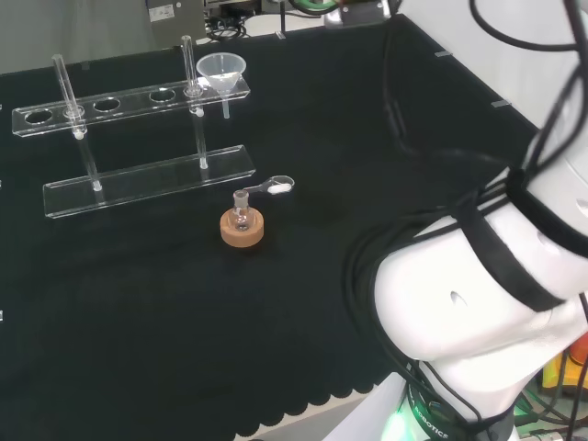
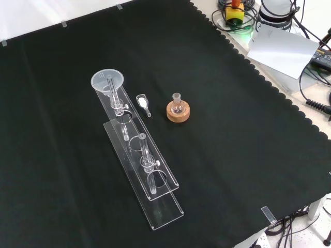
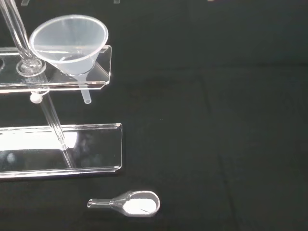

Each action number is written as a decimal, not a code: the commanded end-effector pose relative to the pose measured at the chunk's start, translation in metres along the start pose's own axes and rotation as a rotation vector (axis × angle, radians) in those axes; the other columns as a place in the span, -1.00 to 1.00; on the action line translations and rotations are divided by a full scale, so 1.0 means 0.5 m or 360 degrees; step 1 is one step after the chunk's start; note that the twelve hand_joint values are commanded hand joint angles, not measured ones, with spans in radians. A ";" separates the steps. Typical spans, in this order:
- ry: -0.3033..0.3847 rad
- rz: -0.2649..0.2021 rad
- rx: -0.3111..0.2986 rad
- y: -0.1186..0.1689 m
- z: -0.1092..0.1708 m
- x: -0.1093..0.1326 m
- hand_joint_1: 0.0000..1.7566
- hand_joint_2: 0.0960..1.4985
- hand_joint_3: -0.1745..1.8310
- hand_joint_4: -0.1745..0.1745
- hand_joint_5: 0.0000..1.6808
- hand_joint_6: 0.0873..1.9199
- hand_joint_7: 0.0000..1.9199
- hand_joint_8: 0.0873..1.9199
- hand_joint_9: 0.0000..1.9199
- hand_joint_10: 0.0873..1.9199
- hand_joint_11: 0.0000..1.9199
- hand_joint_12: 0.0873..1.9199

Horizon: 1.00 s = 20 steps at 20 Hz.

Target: Pick up the funnel from the transparent funnel stand.

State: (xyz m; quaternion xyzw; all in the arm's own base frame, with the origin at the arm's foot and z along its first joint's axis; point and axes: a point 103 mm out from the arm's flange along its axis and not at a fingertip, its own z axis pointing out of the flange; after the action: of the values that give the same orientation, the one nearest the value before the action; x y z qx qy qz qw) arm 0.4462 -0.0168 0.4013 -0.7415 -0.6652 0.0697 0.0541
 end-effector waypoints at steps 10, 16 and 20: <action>-0.0144 -0.0203 0.0180 0.193 0.079 0.103 -0.64 0.32 -0.58 -0.05 -0.78 -1.00 -0.98 -0.53 -0.77 -0.33 -0.94 0.46; -0.0135 -0.0250 0.0239 0.228 0.109 0.140 -0.51 0.26 -0.59 -0.05 -0.78 -1.00 -1.00 -0.49 -0.72 -0.31 -0.87 0.47; -0.0128 -0.0273 0.0278 0.246 0.131 0.153 -0.50 0.26 -0.59 -0.05 -0.78 -1.00 -1.00 -0.48 -0.72 -0.31 -0.85 0.47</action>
State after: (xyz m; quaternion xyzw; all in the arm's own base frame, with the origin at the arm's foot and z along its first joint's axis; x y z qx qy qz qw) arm 0.5424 0.0243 0.3413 -0.6917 -0.7067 0.1249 0.0806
